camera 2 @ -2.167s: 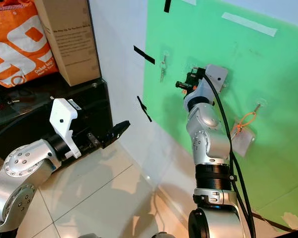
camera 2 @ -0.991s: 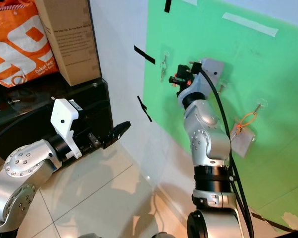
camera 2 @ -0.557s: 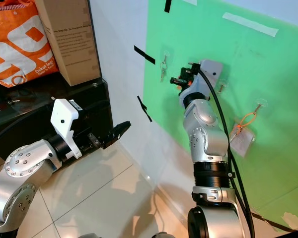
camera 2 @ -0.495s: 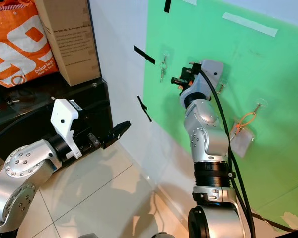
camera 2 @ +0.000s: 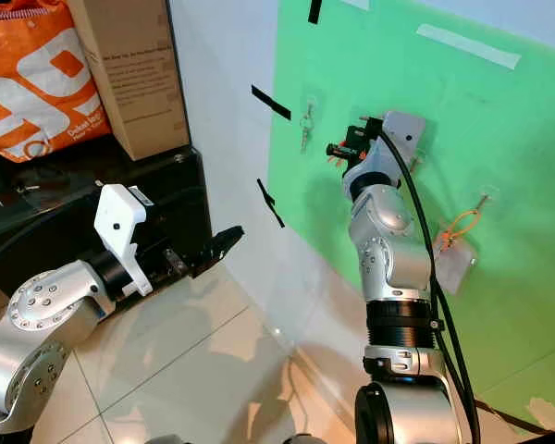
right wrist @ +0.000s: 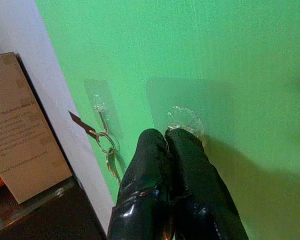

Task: Hang keys on a hook

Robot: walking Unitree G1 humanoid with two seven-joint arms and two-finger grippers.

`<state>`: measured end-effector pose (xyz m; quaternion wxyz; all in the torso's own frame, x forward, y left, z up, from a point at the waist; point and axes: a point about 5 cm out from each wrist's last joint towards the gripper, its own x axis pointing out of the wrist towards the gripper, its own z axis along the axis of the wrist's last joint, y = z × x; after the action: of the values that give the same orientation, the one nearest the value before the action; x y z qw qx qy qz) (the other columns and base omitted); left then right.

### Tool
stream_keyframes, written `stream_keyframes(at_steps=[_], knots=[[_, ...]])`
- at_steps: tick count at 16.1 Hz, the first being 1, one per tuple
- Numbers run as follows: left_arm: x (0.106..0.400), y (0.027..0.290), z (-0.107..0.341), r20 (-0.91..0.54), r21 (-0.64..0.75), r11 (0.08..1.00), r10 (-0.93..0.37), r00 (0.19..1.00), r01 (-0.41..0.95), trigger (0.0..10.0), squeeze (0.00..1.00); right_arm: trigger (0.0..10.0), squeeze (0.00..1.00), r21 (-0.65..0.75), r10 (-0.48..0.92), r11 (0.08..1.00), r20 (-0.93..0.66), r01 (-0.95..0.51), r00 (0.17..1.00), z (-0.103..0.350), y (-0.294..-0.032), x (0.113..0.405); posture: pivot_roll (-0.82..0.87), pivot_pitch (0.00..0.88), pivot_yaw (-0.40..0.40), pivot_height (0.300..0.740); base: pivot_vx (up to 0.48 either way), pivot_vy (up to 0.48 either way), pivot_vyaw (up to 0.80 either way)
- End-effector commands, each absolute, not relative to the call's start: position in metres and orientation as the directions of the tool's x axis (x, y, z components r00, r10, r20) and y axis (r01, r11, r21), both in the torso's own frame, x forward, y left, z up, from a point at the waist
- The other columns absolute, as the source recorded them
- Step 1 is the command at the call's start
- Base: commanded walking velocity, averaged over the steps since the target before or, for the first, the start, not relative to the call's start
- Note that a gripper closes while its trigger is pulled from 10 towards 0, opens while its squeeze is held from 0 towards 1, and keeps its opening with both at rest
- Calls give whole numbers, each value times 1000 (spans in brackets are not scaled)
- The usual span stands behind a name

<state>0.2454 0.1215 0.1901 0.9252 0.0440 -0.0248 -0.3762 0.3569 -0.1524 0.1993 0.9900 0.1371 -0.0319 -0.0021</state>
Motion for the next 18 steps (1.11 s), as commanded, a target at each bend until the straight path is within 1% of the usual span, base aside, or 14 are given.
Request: stream_keyframes(at_steps=[1, 3, 6, 9, 13, 15, 18], knots=[[244, 119, 198, 30, 126, 700, -711, 703, 703, 10000, 306, 10000, 0, 248, -28, 969, 96, 3, 995, 208, -154, 359, 101, 0, -14, 740, 0, 0, 0], [244, 119, 198, 29, 126, 701, -710, 704, 702, 10000, 306, 10000, 0, 229, -33, 973, 84, 13, 996, 205, -154, 357, 101, 0, -15, 740, 0, 0, 0], [244, 119, 197, 27, 127, 701, -709, 704, 701, 10000, 306, 10000, 0, 201, -63, 978, 74, 47, 995, 201, -161, 355, 98, 0, -12, 740, 0, 0, 0], [245, 118, 197, 27, 125, 699, -712, 702, 704, 10000, 302, 10000, 0, 155, -55, 987, 86, 41, 995, 200, -162, 348, 94, 0, -9, 740, 0, 0, 0], [245, 118, 197, 28, 124, 699, -712, 702, 704, 10000, 306, 10000, 0, 140, -56, 989, 84, 44, 995, 197, -163, 342, 94, 0, -9, 740, 0, 0, 0], [245, 117, 197, 28, 124, 699, -712, 702, 704, 10000, 302, 10000, 0, 135, -41, 990, 80, 30, 996, 194, -161, 339, 93, 0, -8, 740, 0, 0, 0], [244, 117, 197, 27, 126, 699, -711, 702, 704, 10000, 302, 10000, 0, 122, 6, 992, 66, -14, 998, 190, -150, 337, 95, 0, -10, 740, 0, 0, 0]])
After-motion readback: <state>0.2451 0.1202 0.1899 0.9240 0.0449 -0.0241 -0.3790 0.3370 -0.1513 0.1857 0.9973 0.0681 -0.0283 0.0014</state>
